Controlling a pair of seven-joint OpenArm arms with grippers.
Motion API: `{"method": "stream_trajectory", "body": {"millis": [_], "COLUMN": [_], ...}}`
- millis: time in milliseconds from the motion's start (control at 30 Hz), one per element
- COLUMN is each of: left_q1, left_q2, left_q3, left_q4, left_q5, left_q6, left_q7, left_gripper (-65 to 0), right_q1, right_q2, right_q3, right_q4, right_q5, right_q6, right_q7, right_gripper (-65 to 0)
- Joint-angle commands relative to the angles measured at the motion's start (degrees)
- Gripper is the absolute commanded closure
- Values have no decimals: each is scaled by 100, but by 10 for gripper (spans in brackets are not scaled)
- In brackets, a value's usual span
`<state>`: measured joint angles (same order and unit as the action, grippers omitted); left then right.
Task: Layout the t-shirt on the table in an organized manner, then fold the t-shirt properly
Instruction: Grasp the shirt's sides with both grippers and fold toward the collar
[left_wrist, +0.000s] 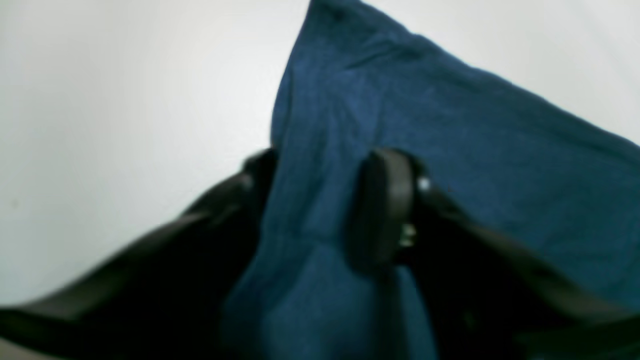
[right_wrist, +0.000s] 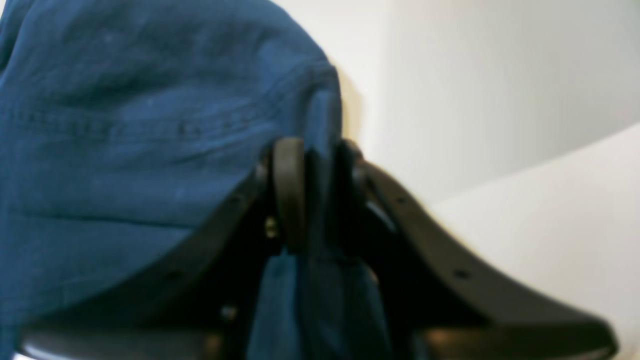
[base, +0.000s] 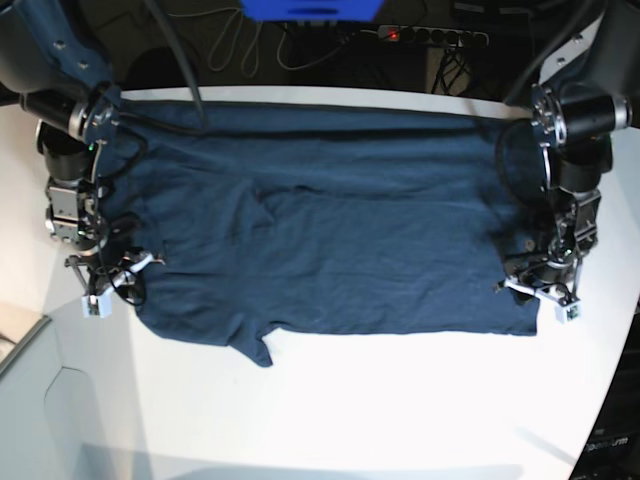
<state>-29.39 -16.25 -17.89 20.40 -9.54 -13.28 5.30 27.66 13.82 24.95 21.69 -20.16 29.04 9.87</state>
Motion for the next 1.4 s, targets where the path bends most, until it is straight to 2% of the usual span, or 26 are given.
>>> {"method": "stream_trajectory", "body": {"millis": [0, 100, 133, 233, 300, 467, 600, 833, 1000, 1200, 1367], "left_q1": [-64, -2, 16, 165, 174, 174, 411, 1369, 2064, 2380, 2679], "left_q2": [-50, -50, -50, -41, -41, -41, -50, -102, -173, -173, -155], "left_q3": [-9, -9, -9, -9, -9, -9, 0, 0, -290, -844, -862], "left_q4": [30, 39, 30, 30, 30, 118, 601, 2659, 3863, 4276, 4276], "left_q5": [-26, -26, -26, -26, -26, -53, -536, -1266, -1547, -1538, -1538], "left_q6": [-22, -30, -30, -30, -30, -83, -83, -39, -39, -66, -74], "left_q7": [72, -25, -130, -429, -403, -323, -183, 802, 1189, 1584, 1575], "left_gripper": [-224, -191, -175, -72, 0, -1, -1, -1, -1, -1, -1], "right_q1": [60, 60, 60, 52, -36, -318, -784, -1461, -2190, -2990, -3386], "right_q2": [64, 64, 64, 64, 64, -15, -253, -411, -481, -490, -534], "right_q3": [-11, -11, -11, -11, -11, 33, 33, 41, 41, -3, -3], "right_q4": [15, 15, 15, 15, 59, 745, 1818, 3075, 4209, 4903, 4921], "right_q5": [-36, -36, -36, -45, -36, -10, -1, 16, 465, 684, 684], "right_q6": [-7, -7, -7, -7, -7, 11, 19, 19, 28, 28, 28], "right_q7": [-130, -138, -138, -138, -112, -103, -103, -103, -112, -103, -103], "right_gripper": [-64, 0, 0, 0, 0, 0, 0, 0, 0, 0, 0]}}
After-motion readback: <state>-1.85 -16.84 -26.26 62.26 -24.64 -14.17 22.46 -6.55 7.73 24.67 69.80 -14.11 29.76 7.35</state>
